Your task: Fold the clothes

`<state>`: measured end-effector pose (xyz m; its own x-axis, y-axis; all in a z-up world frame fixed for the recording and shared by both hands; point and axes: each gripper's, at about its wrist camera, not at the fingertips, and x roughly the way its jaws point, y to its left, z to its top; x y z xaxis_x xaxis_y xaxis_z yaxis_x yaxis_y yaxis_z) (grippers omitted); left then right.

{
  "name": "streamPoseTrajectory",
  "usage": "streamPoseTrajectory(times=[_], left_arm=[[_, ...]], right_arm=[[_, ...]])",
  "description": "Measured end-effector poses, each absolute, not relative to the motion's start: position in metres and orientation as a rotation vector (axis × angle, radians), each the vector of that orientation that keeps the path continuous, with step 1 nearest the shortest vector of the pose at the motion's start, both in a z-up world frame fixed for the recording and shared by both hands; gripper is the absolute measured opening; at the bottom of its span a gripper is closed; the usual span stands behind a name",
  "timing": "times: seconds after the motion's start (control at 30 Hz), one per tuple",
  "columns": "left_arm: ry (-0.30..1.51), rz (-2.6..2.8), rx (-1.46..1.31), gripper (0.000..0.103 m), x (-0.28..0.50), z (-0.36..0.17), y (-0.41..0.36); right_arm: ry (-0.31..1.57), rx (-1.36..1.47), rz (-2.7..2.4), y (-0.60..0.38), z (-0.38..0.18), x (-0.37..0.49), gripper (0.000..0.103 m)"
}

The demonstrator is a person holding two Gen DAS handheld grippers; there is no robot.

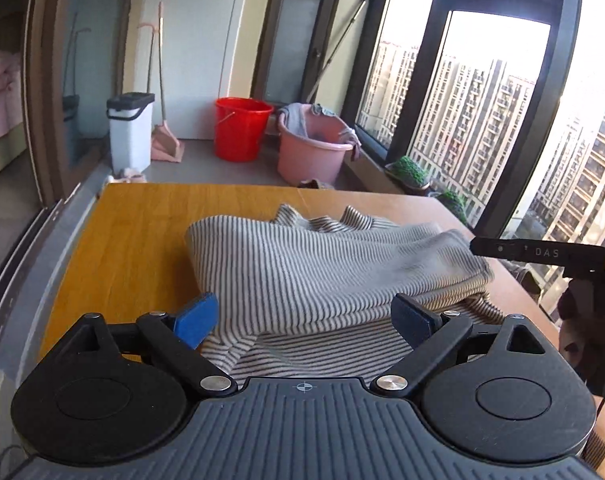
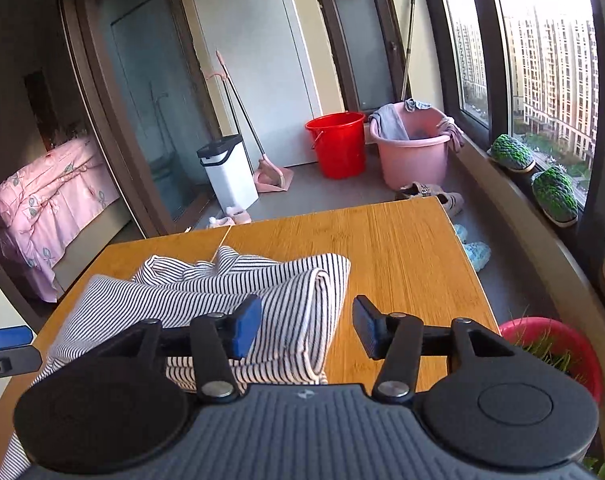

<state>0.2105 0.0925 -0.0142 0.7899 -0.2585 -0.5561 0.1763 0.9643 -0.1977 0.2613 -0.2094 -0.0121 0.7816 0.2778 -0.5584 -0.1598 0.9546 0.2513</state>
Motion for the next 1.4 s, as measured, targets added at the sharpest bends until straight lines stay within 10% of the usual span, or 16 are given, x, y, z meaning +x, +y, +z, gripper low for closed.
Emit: streamPoseTrajectory(times=[0.07, 0.1, 0.37, 0.87, 1.4], left_arm=[[0.613, -0.258, -0.143, 0.097, 0.221, -0.017, 0.085], [0.624, -0.266, -0.144, 0.097, 0.224, -0.018, 0.081], [0.595, -0.265, -0.172, 0.100, 0.232, -0.022, 0.083], [0.637, -0.167, -0.190, 0.103, 0.234, -0.026, 0.088], [0.700, -0.083, -0.200, 0.103, 0.208, -0.057, 0.112]], right_arm=[[0.690, 0.187, 0.221, -0.202, -0.019, 0.277, 0.043], [0.706, 0.175, 0.225, -0.198, -0.019, 0.282, 0.009], [0.442, 0.093, 0.321, -0.191, 0.021, 0.260, 0.010], [0.620, 0.226, 0.292, -0.189, -0.008, 0.251, 0.048], [0.646, 0.078, 0.268, -0.148, -0.033, 0.219, 0.061]])
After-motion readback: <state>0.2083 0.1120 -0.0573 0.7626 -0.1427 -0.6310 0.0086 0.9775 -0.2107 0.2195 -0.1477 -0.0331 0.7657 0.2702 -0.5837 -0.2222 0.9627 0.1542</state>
